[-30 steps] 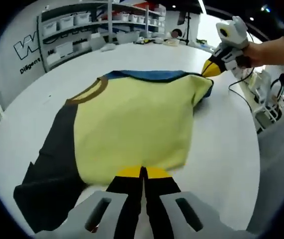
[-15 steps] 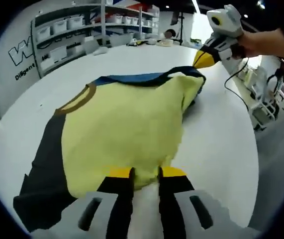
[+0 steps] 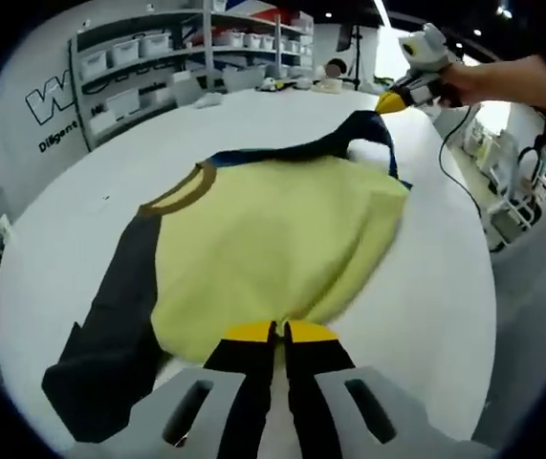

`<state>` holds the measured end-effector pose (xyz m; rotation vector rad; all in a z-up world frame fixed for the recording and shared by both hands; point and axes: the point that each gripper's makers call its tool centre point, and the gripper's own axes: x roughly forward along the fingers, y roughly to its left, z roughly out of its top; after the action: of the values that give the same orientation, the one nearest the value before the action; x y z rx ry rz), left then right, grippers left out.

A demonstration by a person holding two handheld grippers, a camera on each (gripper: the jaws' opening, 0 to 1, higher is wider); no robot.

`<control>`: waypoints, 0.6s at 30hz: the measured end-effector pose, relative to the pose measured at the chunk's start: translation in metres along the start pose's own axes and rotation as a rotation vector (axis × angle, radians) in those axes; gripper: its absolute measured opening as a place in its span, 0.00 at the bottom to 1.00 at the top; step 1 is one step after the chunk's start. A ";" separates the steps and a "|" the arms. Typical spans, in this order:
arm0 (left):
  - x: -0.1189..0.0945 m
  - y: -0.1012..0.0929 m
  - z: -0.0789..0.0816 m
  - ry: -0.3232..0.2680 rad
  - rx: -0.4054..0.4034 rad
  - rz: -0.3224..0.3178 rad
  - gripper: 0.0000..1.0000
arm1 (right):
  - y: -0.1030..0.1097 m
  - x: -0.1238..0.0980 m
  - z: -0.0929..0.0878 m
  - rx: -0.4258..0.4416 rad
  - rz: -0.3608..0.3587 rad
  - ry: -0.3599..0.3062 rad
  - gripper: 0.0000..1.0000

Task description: Fold the garment on the visible template until the final outline fits inside the template.

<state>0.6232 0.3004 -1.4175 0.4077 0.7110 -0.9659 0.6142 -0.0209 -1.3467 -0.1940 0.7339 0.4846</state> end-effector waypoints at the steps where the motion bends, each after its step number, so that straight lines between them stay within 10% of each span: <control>1: -0.002 0.002 0.000 0.000 0.000 0.004 0.06 | -0.006 0.001 0.000 0.011 -0.008 0.001 0.00; 18: -0.014 0.029 -0.016 0.063 -0.024 0.029 0.06 | -0.087 0.032 -0.015 0.121 -0.082 0.087 0.00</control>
<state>0.6371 0.3341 -1.4184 0.4283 0.7708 -0.9197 0.6682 -0.0900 -1.3795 -0.1323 0.8341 0.3539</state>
